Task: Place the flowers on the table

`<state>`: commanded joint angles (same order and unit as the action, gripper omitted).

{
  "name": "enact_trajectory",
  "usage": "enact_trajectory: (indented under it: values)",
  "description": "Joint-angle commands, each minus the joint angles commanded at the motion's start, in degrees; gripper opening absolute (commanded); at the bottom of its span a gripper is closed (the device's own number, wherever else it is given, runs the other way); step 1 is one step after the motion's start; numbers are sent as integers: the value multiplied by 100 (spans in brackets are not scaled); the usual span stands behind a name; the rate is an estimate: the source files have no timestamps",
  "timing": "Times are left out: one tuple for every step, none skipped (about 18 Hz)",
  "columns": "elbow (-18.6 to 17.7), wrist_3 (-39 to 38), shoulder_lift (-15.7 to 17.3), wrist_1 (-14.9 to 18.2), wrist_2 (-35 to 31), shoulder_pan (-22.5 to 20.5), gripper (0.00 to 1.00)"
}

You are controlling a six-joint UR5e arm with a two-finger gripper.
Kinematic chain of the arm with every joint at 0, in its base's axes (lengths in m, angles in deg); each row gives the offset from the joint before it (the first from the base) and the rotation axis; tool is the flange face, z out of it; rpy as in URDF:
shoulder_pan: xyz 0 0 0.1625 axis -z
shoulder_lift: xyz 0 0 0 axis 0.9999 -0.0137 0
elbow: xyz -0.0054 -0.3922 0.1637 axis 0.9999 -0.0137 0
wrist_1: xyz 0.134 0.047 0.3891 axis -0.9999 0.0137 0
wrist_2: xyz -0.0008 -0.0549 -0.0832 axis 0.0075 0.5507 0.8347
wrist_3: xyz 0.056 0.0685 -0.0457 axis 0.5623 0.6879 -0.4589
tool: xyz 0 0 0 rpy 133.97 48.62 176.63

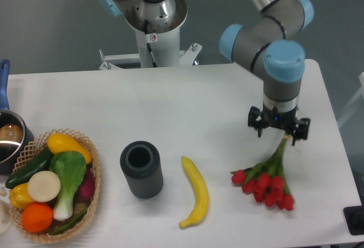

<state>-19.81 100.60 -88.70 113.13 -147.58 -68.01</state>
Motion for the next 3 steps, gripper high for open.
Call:
enact_trajectory:
  values:
    - [9,0,0,0,53,-18,100]
    - [9,9,0,-9,97,-62,100]
    - [9,9,-17,-9,106,-79,100]
